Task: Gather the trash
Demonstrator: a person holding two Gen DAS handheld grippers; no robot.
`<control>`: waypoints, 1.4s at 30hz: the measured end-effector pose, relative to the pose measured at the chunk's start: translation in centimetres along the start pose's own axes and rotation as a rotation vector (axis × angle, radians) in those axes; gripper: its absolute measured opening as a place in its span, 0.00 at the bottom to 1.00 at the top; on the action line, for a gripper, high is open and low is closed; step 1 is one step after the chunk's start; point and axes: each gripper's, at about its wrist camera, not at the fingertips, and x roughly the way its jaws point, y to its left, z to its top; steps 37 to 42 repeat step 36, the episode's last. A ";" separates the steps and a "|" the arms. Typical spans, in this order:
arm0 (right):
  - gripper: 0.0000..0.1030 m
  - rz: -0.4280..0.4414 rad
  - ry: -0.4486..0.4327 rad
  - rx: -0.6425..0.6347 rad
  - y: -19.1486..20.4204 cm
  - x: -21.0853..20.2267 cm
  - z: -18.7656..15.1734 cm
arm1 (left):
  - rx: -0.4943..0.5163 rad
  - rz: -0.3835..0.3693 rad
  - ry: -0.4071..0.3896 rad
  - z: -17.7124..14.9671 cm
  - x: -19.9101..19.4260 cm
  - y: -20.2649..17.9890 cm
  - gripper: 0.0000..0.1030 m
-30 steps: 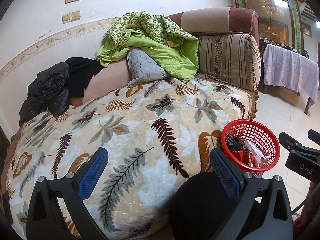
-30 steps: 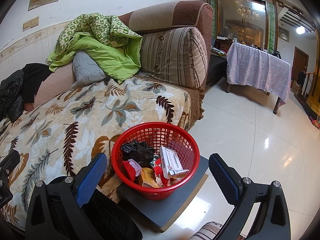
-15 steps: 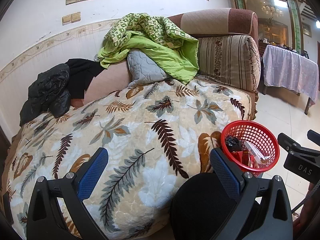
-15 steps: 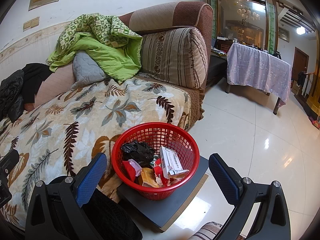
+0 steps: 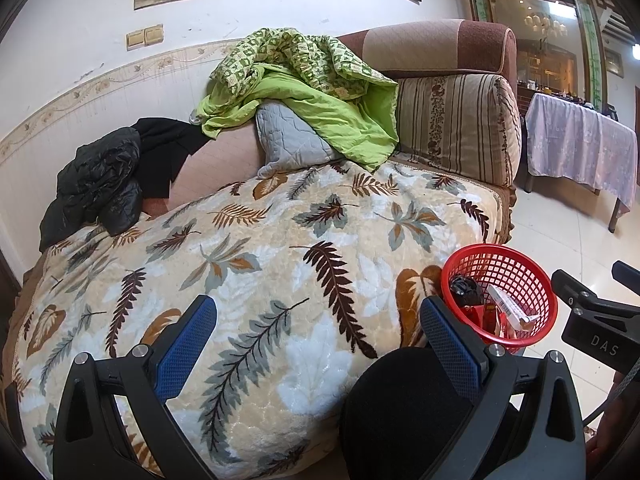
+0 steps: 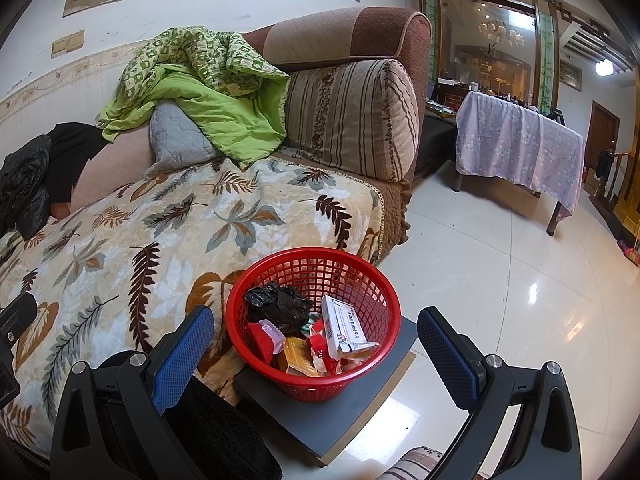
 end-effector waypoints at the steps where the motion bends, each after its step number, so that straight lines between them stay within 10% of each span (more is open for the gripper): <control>1: 1.00 0.001 0.000 -0.002 0.0 0.0 0.0 | -0.002 0.000 0.000 0.0 0.0 0.0 0.98; 16: 1.00 0.287 -0.009 -0.225 12.0 2.5 3.7 | -0.218 0.145 0.071 0.4 2.5 9.5 0.98; 24: 1.00 0.404 0.085 -0.400 25.8 9.4 4.1 | -0.470 0.326 0.287 -3.5 9.5 20.3 0.98; 30: 1.00 0.428 0.268 -0.433 34.8 17.2 2.9 | -0.542 0.398 0.381 -5.3 15.3 25.3 0.98; 42: 1.00 0.381 0.187 -0.501 39.8 21.0 1.4 | -0.574 0.370 0.455 -7.5 19.8 27.9 0.98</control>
